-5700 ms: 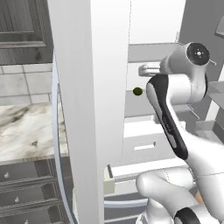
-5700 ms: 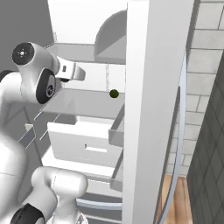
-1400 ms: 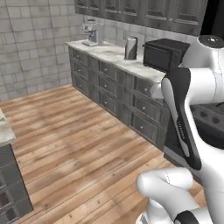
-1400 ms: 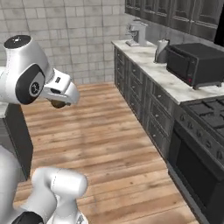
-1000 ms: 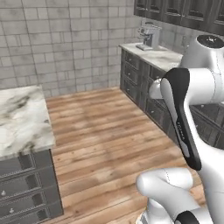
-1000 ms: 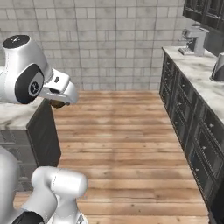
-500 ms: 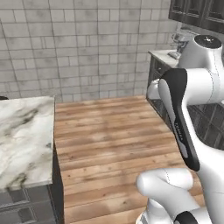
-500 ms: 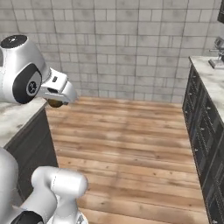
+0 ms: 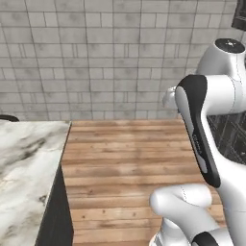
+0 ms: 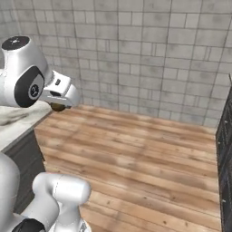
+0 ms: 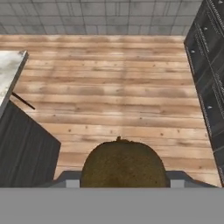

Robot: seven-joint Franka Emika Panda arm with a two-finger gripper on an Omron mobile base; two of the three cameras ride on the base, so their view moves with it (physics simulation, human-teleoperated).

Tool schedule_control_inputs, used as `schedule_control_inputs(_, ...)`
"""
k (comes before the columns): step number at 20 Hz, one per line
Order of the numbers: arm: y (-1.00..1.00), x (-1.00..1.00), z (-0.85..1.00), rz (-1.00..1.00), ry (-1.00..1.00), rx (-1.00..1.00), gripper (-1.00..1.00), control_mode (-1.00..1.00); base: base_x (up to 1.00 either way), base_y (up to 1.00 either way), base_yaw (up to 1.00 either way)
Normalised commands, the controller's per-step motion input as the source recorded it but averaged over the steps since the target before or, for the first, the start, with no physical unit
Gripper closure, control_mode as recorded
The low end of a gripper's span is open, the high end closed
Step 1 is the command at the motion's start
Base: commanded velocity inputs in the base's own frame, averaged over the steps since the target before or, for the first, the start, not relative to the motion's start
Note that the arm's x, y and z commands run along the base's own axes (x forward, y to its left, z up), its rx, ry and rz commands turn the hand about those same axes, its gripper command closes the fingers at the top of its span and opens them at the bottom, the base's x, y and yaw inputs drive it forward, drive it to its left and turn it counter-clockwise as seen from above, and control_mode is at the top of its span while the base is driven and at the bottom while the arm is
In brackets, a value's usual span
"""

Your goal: Pick up the tangerine and kiwi from the fridge and place one fruit on each plate on the dining counter.

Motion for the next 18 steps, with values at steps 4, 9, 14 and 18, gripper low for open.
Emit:
schedule_control_inputs(4, 0.0, 0.0, 0.0, 0.0, 0.0, 0.0, 1.0, 1.0, 1.0, -0.5, 0.36)
schedule_control_inputs(9, 0.0, 0.0, 0.0, 0.0, 0.0, 0.0, 1.0, 1.0, 1.0, -0.49, 0.37)
schedule_control_inputs(14, 0.0, 0.0, 0.0, 0.0, 0.0, 0.0, 1.0, 1.0, 1.0, -0.4, 0.45)
schedule_control_inputs(18, 0.0, 0.0, 0.0, 0.0, 0.0, 0.0, 1.0, 1.0, 1.0, -0.32, 0.59)
